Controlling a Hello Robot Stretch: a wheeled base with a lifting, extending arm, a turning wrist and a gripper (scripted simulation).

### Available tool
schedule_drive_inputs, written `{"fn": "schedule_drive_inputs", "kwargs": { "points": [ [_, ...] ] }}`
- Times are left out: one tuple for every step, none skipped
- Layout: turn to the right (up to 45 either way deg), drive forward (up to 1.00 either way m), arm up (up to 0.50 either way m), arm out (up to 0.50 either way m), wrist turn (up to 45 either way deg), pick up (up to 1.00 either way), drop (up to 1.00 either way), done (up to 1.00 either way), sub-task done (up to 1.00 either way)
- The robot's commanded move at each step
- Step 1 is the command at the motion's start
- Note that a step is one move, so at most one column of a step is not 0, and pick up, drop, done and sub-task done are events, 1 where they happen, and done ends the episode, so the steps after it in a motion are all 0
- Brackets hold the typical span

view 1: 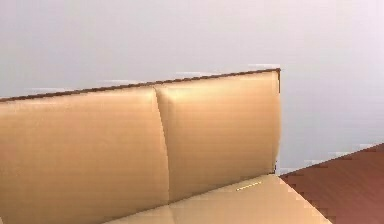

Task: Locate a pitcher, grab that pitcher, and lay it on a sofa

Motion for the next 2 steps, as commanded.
{"fn": "schedule_drive_inputs", "kwargs": {
  "points": [
    [-45.0, 0.00, 0.00, 0.00, 0.0, 0.00, 0.00, 0.00, 0.00],
    [-42.0, 0.00, 0.00, 0.00, 0.0, 0.00, 0.00, 0.00, 0.00]
  ]
}}
